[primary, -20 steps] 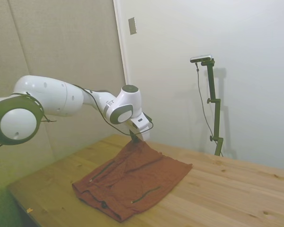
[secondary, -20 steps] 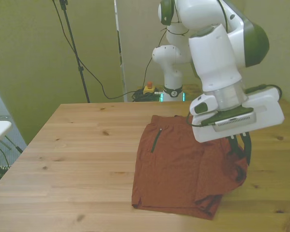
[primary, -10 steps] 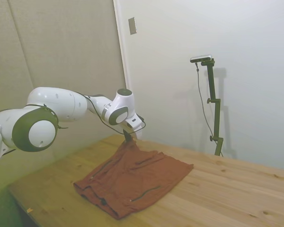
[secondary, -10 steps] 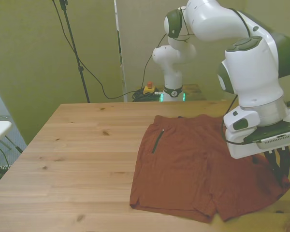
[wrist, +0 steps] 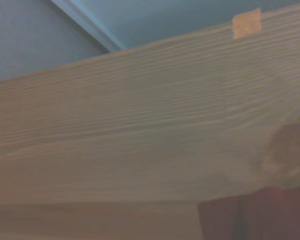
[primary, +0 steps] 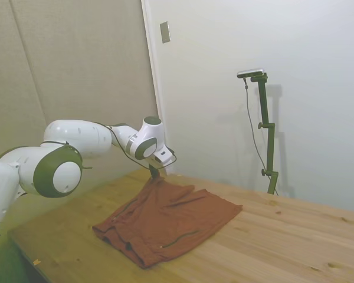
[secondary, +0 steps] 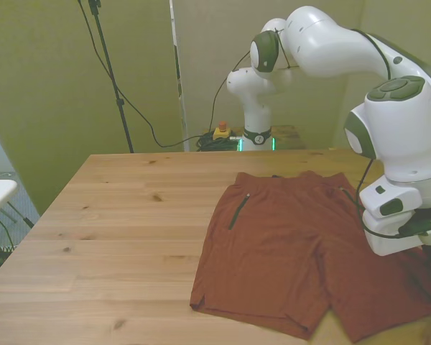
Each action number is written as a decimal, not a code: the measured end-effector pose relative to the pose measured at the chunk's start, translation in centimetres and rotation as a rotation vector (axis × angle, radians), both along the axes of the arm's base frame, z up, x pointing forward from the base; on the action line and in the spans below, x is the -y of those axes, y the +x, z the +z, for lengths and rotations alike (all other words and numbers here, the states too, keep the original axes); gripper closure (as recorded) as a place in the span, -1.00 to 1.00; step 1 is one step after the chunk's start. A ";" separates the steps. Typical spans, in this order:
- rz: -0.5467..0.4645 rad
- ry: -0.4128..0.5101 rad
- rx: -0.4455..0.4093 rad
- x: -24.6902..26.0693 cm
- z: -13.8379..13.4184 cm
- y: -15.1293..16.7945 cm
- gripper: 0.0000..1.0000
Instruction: Unfold the shorts
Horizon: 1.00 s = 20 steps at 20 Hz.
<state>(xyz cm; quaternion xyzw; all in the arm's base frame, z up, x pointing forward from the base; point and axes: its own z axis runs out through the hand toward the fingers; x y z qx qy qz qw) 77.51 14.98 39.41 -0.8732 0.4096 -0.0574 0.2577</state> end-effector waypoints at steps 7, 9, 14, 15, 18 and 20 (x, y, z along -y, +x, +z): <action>0.030 0.013 0.013 -1.2 1.6 0.0 -1.00; 0.031 -0.023 0.008 -1.2 1.7 -0.4 -1.00; -0.120 -0.197 -0.074 4.4 2.3 -3.2 -1.00; -0.145 -0.242 -0.099 5.9 2.7 -4.2 -1.00; -0.168 -0.400 -0.160 8.8 4.7 -8.0 -1.00; -0.153 -0.438 -0.186 9.4 5.8 -10.7 -1.00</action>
